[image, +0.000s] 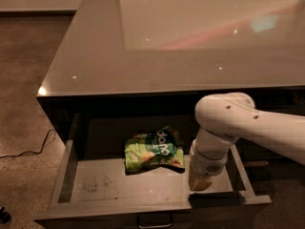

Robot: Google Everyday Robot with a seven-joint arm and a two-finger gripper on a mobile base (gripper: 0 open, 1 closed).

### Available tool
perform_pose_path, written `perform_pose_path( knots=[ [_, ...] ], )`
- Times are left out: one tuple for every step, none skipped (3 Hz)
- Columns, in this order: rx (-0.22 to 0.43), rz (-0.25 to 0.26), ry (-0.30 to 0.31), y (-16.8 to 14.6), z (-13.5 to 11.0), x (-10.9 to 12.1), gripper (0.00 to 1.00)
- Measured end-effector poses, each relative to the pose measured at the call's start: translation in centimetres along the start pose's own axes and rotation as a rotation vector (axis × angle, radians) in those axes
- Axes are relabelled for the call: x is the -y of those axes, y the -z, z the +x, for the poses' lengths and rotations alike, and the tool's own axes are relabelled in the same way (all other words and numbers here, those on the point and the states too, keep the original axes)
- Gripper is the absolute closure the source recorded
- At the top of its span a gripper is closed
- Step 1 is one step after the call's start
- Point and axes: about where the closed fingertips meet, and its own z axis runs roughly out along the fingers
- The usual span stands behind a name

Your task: Open top drawer

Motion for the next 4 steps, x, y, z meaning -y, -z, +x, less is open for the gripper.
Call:
perform_pose_path(
  knots=[
    [0.035,-0.01,0.047,-1.9,-2.1,0.9,1.0],
    [0.027,-0.045,0.076,-3.5,-2.8,0.3,1.0],
    [-0.009,-0.051,0.067,-2.9,-1.7,-0.5,1.0],
    [-0.057,-0.04,0.04,-0.8,-0.3,-1.2,1.0]
  ],
)
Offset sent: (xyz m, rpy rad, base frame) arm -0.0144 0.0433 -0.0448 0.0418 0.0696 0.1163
